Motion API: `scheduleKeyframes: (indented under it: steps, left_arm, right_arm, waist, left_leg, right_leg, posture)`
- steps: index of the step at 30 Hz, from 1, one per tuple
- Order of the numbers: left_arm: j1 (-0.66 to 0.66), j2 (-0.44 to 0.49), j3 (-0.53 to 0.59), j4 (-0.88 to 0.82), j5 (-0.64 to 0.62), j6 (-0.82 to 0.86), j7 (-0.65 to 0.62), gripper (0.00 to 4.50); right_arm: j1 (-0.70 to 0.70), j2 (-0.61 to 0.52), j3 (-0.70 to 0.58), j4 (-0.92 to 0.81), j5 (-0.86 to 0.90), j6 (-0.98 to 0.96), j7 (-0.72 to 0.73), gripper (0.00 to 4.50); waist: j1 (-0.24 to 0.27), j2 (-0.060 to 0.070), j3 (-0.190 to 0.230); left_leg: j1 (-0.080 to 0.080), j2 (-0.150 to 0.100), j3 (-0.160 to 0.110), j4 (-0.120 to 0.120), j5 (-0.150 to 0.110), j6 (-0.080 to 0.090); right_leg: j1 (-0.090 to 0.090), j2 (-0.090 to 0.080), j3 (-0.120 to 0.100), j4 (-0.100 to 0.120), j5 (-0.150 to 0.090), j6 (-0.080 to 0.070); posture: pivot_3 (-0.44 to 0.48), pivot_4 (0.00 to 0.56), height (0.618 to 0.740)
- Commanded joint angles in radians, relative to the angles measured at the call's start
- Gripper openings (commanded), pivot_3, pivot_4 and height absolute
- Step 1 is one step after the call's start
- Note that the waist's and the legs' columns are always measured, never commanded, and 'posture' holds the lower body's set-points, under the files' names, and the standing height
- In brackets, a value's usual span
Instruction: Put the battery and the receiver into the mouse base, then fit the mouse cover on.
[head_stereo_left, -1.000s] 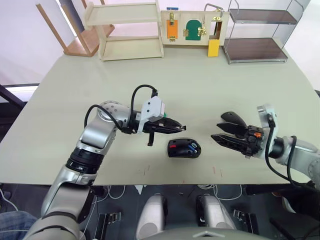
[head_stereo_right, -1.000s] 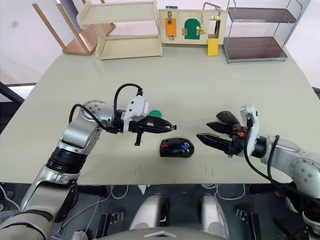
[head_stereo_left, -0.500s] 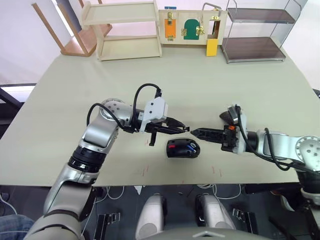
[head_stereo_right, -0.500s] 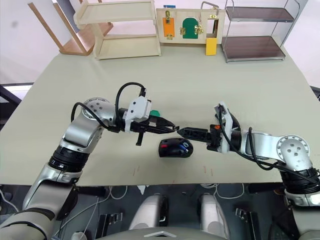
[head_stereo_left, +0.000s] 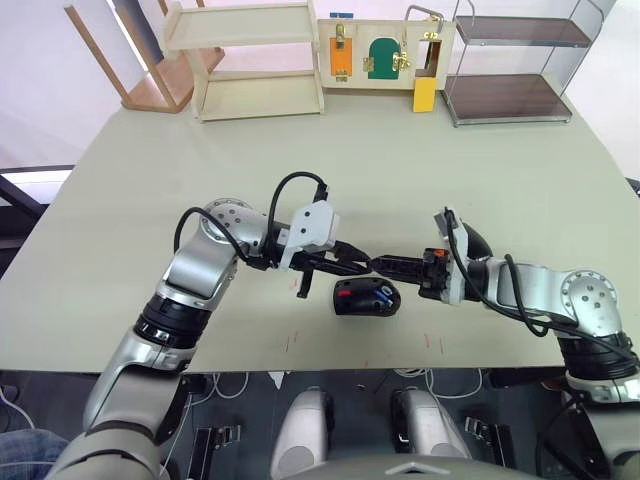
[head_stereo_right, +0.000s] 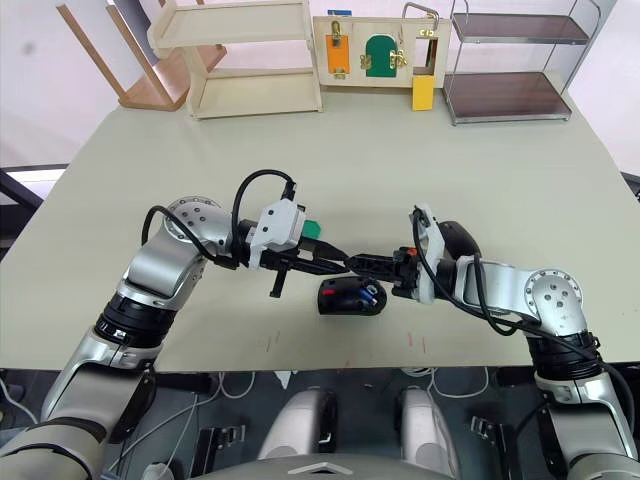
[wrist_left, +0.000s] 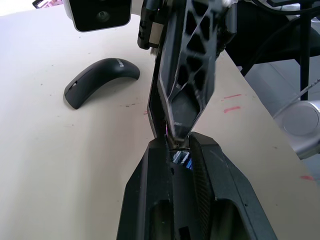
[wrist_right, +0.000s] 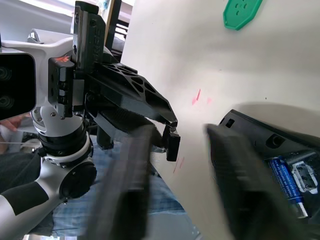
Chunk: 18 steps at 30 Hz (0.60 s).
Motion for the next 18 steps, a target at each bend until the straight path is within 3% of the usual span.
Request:
scheduleKeyframes:
  steps: [1, 18]
  left_arm:
    - [-0.018, 0.006, 0.011, -0.005, -0.001, -0.015, -0.005, 0.03]
    - [0.005, 0.024, 0.010, 0.003, 0.010, -0.051, -0.006, 0.03]
  right_arm:
    - [-0.004, 0.005, -0.029, -0.026, 0.032, 0.005, -0.004, 0.04]
    - [-0.006, 0.000, -0.049, -0.005, 0.032, 0.047, 0.052, 0.04]
  waist:
    - [0.000, 0.000, 0.000]
    - [0.000, 0.000, 0.000]
  left_leg:
    - [0.000, 0.000, 0.000, 0.000, 0.000, 0.000]
    - [0.000, 0.000, 0.000, 0.000, 0.000, 0.000]
  right_leg:
    - [0.000, 0.000, 0.000, 0.000, 0.000, 0.000]
    - [0.000, 0.000, 0.000, 0.000, 0.000, 0.000]
  posture:
    - [0.000, 0.150, 0.740]
    - [0.000, 0.150, 0.740]
